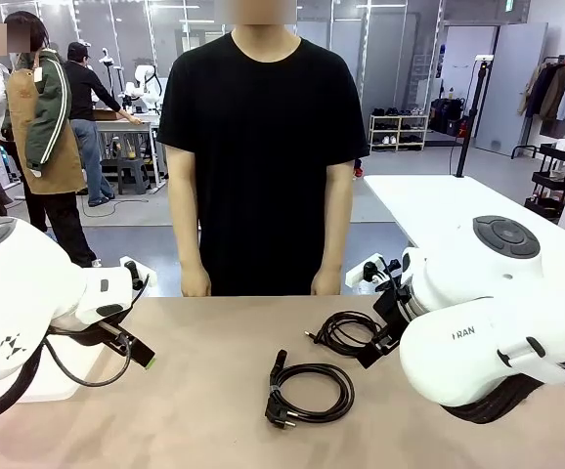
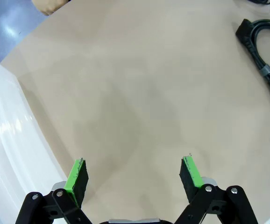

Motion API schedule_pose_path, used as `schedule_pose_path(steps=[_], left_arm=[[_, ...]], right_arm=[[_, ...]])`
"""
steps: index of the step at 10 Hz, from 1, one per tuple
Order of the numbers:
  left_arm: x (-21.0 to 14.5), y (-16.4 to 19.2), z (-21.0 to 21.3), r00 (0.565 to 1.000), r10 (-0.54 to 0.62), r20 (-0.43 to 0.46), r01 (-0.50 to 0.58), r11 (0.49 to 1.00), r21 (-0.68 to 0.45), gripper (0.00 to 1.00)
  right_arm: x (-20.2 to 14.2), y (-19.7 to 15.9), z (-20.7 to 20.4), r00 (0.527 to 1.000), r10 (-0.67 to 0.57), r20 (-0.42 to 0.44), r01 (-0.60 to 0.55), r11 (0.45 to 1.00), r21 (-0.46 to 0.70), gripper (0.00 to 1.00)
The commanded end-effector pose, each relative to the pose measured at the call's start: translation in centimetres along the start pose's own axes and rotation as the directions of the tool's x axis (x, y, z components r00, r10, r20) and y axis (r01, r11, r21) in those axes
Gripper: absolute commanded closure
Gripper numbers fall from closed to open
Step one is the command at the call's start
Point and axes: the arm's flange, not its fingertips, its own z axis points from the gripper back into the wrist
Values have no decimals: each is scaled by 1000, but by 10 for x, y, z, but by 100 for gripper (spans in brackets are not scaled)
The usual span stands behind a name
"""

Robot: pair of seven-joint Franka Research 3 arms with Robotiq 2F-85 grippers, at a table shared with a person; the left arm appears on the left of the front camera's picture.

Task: Organize and store the cables.
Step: Place the Power Cable into the Organizing box.

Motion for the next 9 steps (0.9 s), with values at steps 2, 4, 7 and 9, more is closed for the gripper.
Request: schedule_pose_path(steps=[2,4,7,9], left_arm=[[0,0,0,1000,0,0,0,1000,0,0],[17,29,47,997,-74,-1,74,993,-88,0],[11,81,132,972,-236,-8,223,929,-296,0],[-19,123,184,945,-316,82,324,870,-371,0]], right_arm=[[6,-26,22,998,57,-17,-56,998,30,0],[19,-71,67,989,144,-42,-136,978,157,0],[15,-126,141,948,317,-25,-297,912,284,0],[-24,-149,179,937,346,53,-345,889,300,0]])
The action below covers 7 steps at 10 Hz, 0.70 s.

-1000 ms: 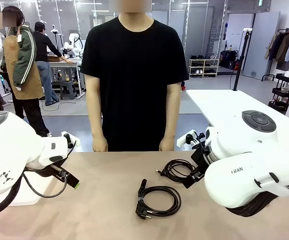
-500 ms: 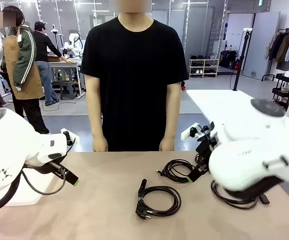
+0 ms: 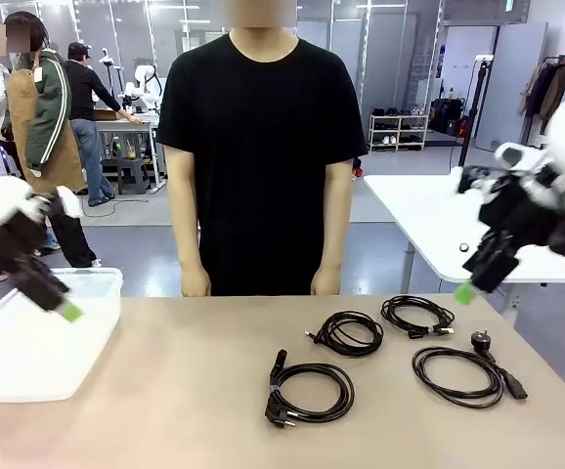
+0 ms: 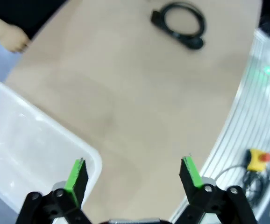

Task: Organize and store the cables.
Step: Place the Power Cable into the Organizing box.

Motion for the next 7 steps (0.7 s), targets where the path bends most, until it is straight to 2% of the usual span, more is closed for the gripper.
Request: schedule_pose_path(steps=[1,3,4,5,7], left_arm=[[-42,22,45,999,-46,28,47,997,-62,0],[-85,30,69,992,3,129,8,996,-86,0],[-102,33,73,991,14,137,-4,998,-70,0],[-116,30,79,989,51,140,-42,997,-65,0],[-117,33,75,984,92,153,-86,995,-46,0]], right_arm=[[-50,8,17,995,38,93,-37,999,-12,0],[-102,22,32,978,22,209,-5,997,-81,0],[-124,28,35,966,-21,257,49,993,-104,0],[-145,38,36,959,-65,277,94,991,-94,0],[-154,43,36,952,-84,293,118,988,-100,0]])
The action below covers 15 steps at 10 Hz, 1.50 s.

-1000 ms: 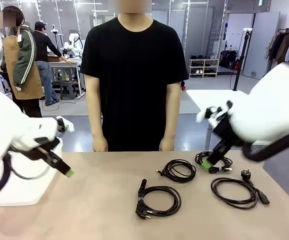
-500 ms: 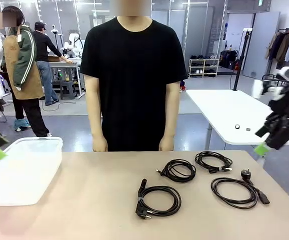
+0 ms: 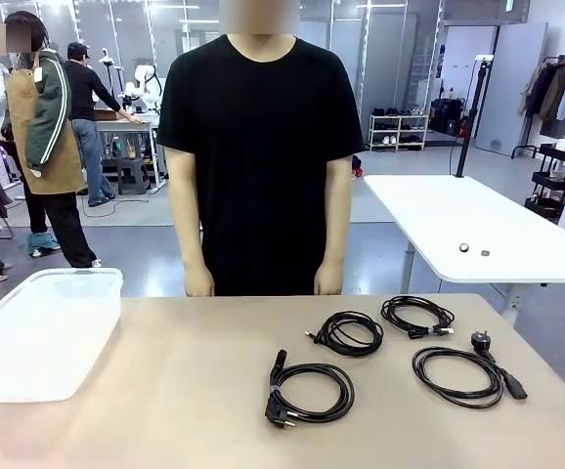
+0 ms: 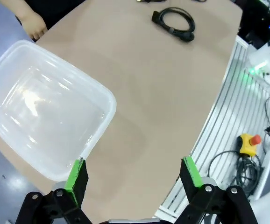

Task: Organize and store the cables.
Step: Place the Power Cable into the Organizing box.

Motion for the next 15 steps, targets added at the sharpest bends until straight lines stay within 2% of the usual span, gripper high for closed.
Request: schedule_pose_path(steps=[1,2,15], left_arm=[[11,-2,-11,998,49,46,-50,999,12,0],[0,0,0,1000,0,0,0,1000,0,0],[0,0,0,1000,0,0,0,1000,0,0]], right_arm=[[-9,22,-21,1000,5,18,-6,1000,22,0],[0,0,0,1000,0,0,0,1000,0,0],[0,0,0,1000,0,0,0,1000,0,0]])
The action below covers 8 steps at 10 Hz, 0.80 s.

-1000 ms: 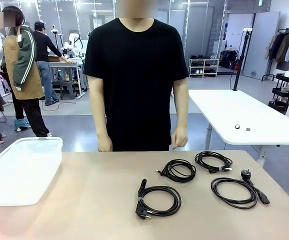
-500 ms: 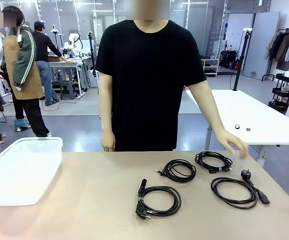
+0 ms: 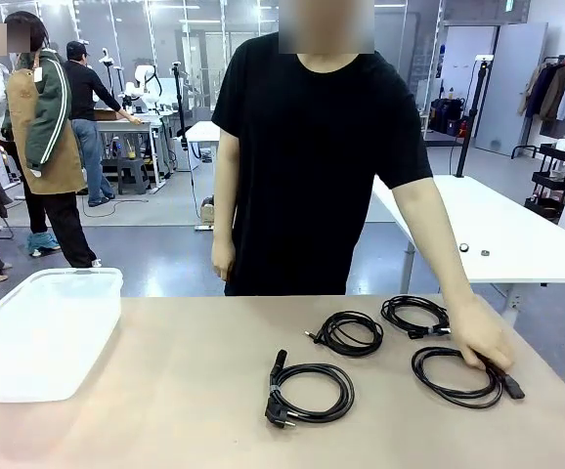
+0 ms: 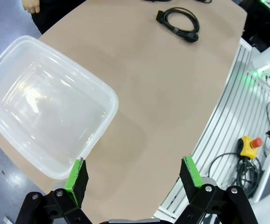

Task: Organize and store the cables.
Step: Place the Power Cable into the Organizing box.

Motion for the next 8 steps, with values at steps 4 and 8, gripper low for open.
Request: schedule_pose_path(steps=[4,8], left_arm=[[0,1,2,1000,-16,6,16,1000,-16,0],[41,-26,-18,993,116,-29,-116,993,23,0]], right_arm=[[0,0,1,1000,5,0,-5,1000,-1,0],[0,0,1,1000,5,0,-5,1000,-1,0]])
